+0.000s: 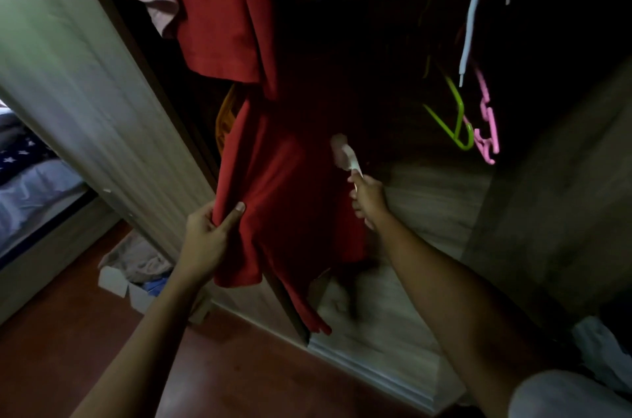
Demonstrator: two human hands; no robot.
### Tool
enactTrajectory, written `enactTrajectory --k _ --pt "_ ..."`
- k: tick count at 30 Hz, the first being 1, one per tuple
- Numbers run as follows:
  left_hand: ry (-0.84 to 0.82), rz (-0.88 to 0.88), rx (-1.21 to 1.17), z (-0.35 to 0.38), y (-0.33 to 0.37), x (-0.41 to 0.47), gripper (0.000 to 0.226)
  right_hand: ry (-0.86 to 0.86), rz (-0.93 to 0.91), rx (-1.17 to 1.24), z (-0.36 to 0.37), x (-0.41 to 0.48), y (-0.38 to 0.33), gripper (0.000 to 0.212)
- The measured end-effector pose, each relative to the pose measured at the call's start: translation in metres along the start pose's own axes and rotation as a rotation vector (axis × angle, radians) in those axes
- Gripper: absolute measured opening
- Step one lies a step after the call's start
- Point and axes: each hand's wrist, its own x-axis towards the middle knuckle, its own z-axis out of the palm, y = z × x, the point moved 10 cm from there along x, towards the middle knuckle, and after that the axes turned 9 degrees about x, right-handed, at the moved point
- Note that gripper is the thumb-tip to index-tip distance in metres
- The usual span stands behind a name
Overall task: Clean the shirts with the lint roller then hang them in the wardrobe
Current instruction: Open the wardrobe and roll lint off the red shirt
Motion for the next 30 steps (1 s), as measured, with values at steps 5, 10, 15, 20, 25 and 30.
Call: enactTrajectory --k 5,10,15,20,25,30 --pt "-0.001 0.004 -0.020 0.001 0.001 -0.001 0.022 -0.101 0.118 -0.227 0.008 -0.019 0.070 0.027" --pt "0.026 0.030 0.066 -0.006 0.005 0.001 0.023 -0.276 0.252 -0.442 0.002 -0.068 0.160 0.028" --pt "0.031 0.047 0.064 -0.005 0.006 0.003 0.022 -0.283 0.044 -0.360 0.015 -0.060 0.105 0.026" --pt "0.026 0.040 0.022 0.000 0.003 0.005 0.012 -0.149 -0.218 -0.221 0.024 -0.047 -0.023 0.034" --pt "0.034 0.021 0.012 -0.005 -0.003 0.007 0.017 -0.194 -0.342 -0.106 0.030 -0.062 -0.108 0.032" --pt "0.048 0.028 -0.003 -0.003 -0.001 0.006 0.019 -0.401 -0.252 -0.414 0.049 -0.075 -0.074 0.023"
